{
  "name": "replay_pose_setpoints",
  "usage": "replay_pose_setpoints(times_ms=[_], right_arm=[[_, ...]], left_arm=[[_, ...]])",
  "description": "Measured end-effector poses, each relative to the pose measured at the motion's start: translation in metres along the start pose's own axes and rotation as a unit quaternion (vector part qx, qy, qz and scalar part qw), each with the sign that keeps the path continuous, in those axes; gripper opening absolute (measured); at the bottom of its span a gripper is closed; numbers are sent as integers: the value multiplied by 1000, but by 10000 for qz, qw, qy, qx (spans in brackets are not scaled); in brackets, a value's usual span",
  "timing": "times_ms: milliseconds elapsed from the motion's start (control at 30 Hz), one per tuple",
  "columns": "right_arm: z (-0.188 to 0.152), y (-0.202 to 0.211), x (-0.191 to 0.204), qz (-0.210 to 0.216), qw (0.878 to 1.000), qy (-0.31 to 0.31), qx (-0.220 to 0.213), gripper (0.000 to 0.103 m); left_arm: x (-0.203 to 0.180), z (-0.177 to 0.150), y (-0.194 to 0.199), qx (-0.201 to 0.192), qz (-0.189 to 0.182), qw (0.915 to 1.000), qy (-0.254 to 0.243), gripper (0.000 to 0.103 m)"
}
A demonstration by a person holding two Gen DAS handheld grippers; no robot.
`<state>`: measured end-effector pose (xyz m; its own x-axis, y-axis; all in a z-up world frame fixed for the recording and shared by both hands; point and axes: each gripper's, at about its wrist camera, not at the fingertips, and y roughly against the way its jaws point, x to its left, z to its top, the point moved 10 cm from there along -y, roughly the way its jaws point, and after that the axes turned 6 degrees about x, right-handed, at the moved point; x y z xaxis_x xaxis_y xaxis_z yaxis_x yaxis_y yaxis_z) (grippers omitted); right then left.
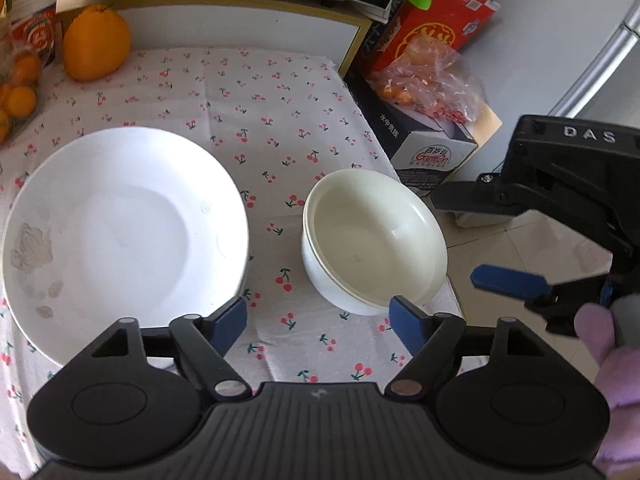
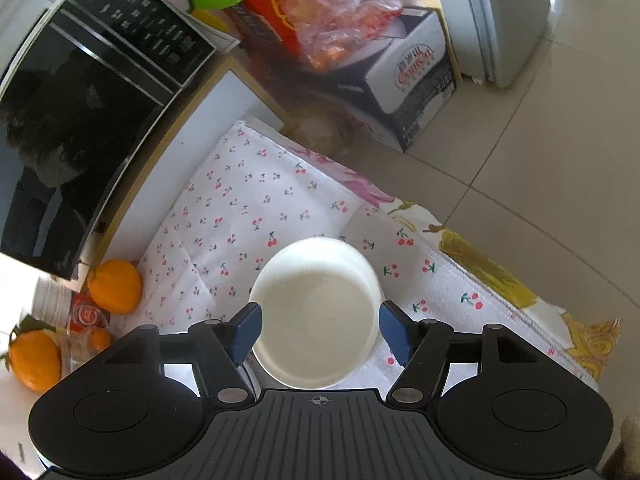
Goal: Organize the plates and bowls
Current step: 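Open both grippers to release the white bowl inside the cream bowl, then move both tools to the rim of the nested bowls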
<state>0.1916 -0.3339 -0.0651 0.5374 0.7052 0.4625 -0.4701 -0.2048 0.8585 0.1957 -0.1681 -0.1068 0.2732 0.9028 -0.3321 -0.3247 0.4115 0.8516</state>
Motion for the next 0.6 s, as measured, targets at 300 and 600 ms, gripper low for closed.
replay_pose_setpoints(times_ms=[300, 600], right_arm=[[1, 6, 7, -28, 9971, 732, -215, 76], [7, 9, -1, -105, 9898, 1362, -402, 79]], left_arm=[[-3, -9, 11, -302, 94, 9972, -674, 93], [-9, -14, 20, -694, -47, 9913, -1118, 96]])
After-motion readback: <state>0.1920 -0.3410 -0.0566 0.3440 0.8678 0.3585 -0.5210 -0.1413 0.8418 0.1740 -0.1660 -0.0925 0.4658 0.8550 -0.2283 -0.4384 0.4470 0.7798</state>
